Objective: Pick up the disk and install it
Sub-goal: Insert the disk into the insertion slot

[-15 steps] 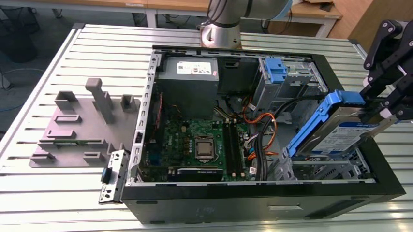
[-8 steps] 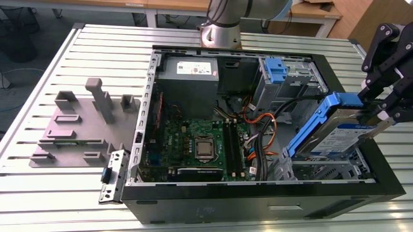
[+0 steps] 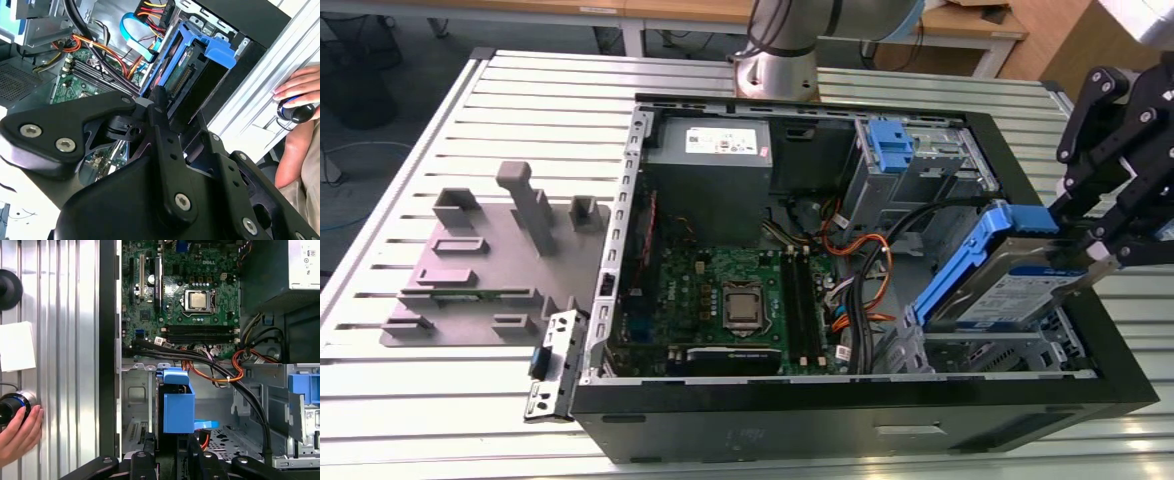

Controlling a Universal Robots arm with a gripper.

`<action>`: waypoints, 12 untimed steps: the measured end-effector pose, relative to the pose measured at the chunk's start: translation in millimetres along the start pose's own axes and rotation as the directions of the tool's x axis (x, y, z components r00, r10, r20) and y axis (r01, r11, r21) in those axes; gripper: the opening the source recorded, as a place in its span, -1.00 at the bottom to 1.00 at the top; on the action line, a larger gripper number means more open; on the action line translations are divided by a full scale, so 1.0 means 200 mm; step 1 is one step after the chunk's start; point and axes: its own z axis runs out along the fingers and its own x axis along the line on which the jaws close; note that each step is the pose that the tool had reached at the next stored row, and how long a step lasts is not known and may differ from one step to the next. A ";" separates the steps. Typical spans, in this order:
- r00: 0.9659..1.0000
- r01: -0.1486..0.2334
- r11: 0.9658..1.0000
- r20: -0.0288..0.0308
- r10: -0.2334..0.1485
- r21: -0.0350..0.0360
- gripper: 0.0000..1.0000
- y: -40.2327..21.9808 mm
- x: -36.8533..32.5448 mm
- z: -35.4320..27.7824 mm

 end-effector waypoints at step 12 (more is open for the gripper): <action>1.000 0.000 1.000 0.000 0.000 0.000 -0.30 -0.002 0.008 0.109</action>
